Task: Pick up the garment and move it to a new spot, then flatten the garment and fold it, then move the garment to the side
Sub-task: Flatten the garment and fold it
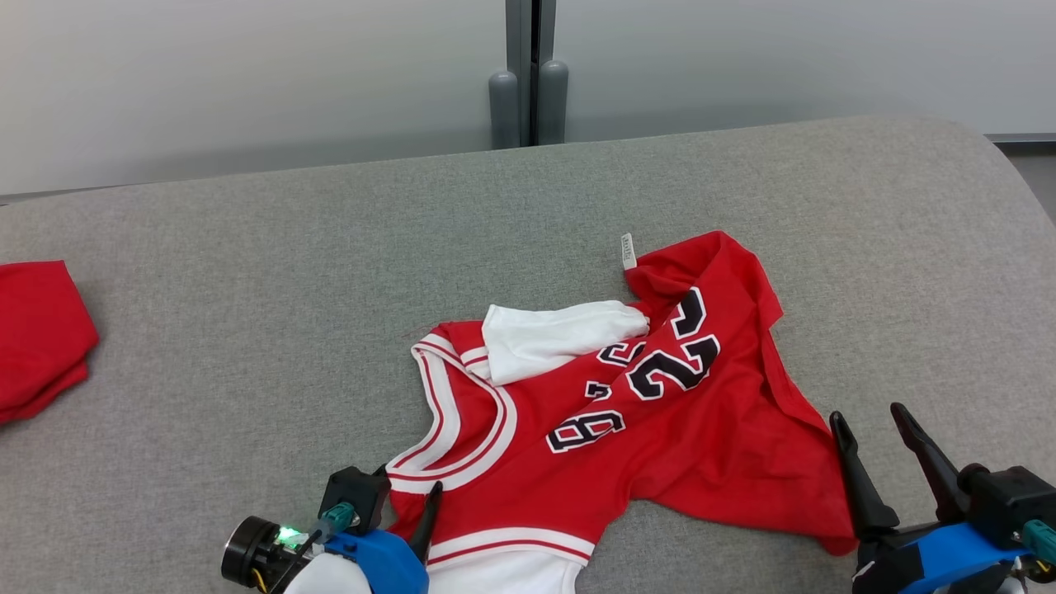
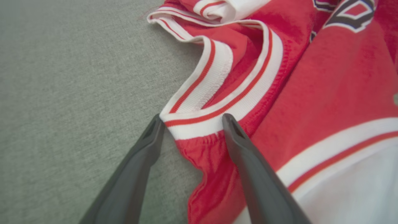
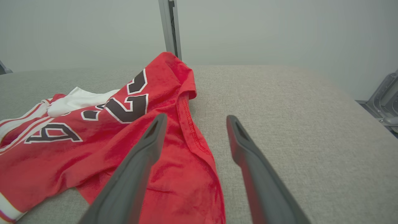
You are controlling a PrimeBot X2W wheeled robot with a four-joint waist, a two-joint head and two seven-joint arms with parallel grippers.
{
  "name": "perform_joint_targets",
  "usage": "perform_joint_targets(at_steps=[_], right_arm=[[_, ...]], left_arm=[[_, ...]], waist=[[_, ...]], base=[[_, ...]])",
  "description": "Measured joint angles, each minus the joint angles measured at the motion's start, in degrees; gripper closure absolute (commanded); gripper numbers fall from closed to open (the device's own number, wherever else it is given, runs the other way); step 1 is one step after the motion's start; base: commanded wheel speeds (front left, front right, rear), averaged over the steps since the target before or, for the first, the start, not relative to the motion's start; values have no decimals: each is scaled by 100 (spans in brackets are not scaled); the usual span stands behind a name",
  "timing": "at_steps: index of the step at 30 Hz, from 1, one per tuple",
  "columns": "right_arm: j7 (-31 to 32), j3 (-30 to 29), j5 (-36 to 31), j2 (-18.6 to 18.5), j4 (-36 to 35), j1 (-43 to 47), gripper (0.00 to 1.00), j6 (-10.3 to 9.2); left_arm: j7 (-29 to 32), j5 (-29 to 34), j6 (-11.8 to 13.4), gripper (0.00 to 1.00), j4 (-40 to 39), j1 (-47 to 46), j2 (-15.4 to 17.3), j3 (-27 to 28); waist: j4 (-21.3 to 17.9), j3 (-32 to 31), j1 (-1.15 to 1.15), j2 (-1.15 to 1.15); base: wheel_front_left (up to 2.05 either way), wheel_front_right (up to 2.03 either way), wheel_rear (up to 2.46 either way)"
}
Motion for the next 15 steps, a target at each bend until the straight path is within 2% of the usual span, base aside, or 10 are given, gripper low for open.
perform_joint_targets(at_steps=[3, 4, 5, 6, 8, 10, 15], right_arm=[[-2, 14, 16, -2, 53, -50, 0, 0], [-3, 16, 16, -2, 59, -64, 0, 0], [-3, 19, 15, -2, 65, -67, 0, 0], [-4, 15, 15, -3, 77, -66, 0, 0], [-11, -8, 16, -14, 89, -66, 0, 0], [-32, -41, 18, -22, 101, -65, 0, 0], [-51, -34, 16, -25, 158, -68, 0, 0]], left_arm=[[-23, -93, -47, 0, 171, -36, -111, -24], [-45, -93, -58, 35, 240, -75, -130, -44], [-100, -94, -64, 86, 316, -114, -148, -48], [-174, -93, -64, 100, 376, -140, -172, -59], [-388, -94, -38, 100, 467, -212, -246, -34], [-684, -94, 90, 100, 517, -314, -264, 85], [-1236, -241, 378, 100, 612, -576, -86, 555]], waist=[[-9, 4, 0, 0], [-10, 0, 0, 0], [-9, -4, 0, 0], [-3, -11, -1, 0], [29, -27, 0, 0], [80, -41, 0, 0], [201, -97, 0, 0]], base=[[0, 0, 0], [0, 0, 0], [0, 0, 0], [0, 0, 0], [0, 0, 0], [0, 0, 0], [0, 0, 0]])
